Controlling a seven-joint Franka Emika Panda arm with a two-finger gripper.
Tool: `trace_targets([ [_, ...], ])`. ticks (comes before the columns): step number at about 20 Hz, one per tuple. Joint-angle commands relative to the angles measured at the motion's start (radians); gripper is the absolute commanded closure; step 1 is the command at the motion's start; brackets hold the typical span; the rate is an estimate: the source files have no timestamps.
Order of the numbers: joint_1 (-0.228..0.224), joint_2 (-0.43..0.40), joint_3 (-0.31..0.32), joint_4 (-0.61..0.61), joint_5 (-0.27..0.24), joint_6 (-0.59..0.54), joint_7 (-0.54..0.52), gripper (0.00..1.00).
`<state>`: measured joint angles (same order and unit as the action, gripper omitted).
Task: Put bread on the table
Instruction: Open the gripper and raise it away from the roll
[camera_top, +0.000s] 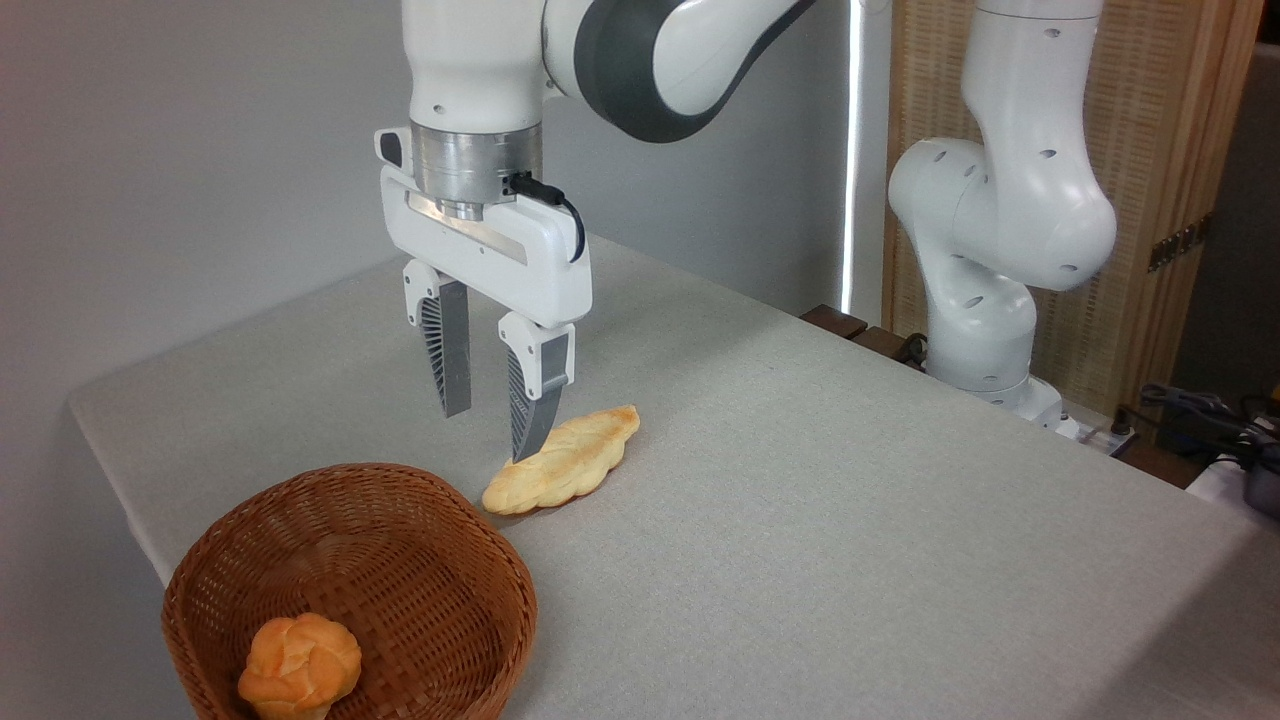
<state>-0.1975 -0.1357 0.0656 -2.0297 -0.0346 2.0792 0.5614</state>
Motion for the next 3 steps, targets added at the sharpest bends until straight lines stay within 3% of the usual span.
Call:
trace_targets([
  [1, -0.003, -0.002, 0.028, 0.032, 0.009, -0.074, 0.109, 0.00],
  [3, -0.003, -0.002, 0.037, 0.034, 0.001, -0.087, 0.110, 0.00],
])
